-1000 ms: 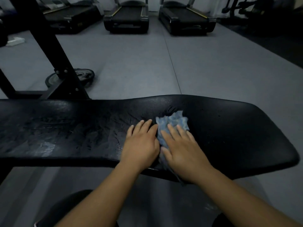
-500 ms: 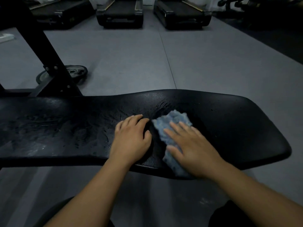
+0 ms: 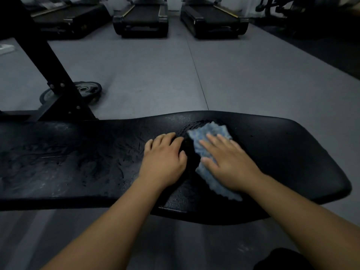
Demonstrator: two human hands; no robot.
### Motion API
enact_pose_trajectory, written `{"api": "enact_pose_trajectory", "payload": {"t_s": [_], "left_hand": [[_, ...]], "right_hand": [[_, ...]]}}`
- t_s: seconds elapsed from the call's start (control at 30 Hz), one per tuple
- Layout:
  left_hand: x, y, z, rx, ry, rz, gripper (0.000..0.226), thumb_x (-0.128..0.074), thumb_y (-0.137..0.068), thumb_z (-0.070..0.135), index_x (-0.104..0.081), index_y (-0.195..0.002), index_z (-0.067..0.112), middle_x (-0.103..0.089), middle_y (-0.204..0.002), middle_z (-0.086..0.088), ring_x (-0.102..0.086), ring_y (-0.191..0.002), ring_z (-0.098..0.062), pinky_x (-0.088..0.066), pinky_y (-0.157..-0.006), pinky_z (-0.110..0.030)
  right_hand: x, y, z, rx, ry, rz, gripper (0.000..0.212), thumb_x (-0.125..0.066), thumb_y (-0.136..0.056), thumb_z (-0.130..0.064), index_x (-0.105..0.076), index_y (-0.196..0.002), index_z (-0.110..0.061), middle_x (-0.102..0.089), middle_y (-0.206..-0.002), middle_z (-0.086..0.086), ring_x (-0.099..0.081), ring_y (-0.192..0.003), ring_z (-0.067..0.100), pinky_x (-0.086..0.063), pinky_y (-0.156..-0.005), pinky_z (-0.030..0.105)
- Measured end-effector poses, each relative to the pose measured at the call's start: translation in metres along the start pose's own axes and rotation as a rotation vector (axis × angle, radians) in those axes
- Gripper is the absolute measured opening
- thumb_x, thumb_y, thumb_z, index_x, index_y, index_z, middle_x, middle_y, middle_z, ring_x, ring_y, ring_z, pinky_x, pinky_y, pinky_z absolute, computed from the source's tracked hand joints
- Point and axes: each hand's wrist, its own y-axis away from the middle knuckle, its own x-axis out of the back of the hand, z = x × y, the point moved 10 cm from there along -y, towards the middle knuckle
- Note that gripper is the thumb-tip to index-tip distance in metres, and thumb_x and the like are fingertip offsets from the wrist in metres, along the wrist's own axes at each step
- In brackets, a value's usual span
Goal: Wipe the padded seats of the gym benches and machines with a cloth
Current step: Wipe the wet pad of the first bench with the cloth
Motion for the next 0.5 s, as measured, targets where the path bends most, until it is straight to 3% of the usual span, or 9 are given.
{"api": "enact_pose_trajectory", "payload": {"t_s": [0.17,0.33,0.4,0.5], "left_hand": [[-0.004,-0.007,0.003,-0.013,0.010,0.010,0.049,-0.032,-0.097,0.042,-0.038,-0.145,0.034,-0.030,-0.159,0.009,-0.021,-0.147,-0.014,-0.014,-0.120,-0.048],[0.001,-0.003,0.003,-0.023,0.039,0.028,0.055,-0.028,-0.090,0.040,-0.041,-0.143,0.028,-0.032,-0.157,0.010,-0.022,-0.147,-0.012,-0.014,-0.122,-0.046],[0.001,-0.004,0.004,-0.022,0.012,0.046,0.053,-0.031,-0.091,0.038,-0.043,-0.141,0.027,-0.034,-0.156,0.008,-0.024,-0.146,-0.013,-0.015,-0.121,-0.047],[-0.001,-0.005,0.005,-0.019,-0.004,0.045,0.053,-0.031,-0.091,0.038,-0.043,-0.142,0.027,-0.034,-0.156,0.008,-0.025,-0.145,-0.013,-0.016,-0.120,-0.047]], "right_hand": [[-0.001,-0.072,-0.005,-0.215,0.017,0.037,0.067,-0.023,-0.101,-0.057,-0.011,-0.159,-0.027,-0.004,-0.168,0.007,-0.001,-0.153,0.032,-0.003,-0.122,0.051],[0.001,-0.045,-0.023,0.037,0.010,0.051,0.063,-0.023,-0.100,-0.054,-0.017,-0.158,-0.031,-0.008,-0.168,-0.002,-0.005,-0.154,0.021,-0.005,-0.124,0.042],[0.007,-0.055,0.010,-0.029,0.005,0.052,0.064,-0.021,-0.099,-0.055,-0.018,-0.158,-0.033,-0.011,-0.168,-0.003,-0.008,-0.154,0.020,-0.007,-0.123,0.040],[0.008,-0.096,0.037,-0.215,0.036,0.047,0.063,-0.024,-0.101,-0.055,-0.016,-0.158,-0.030,-0.009,-0.168,0.004,-0.008,-0.153,0.028,-0.007,-0.122,0.048]]}}
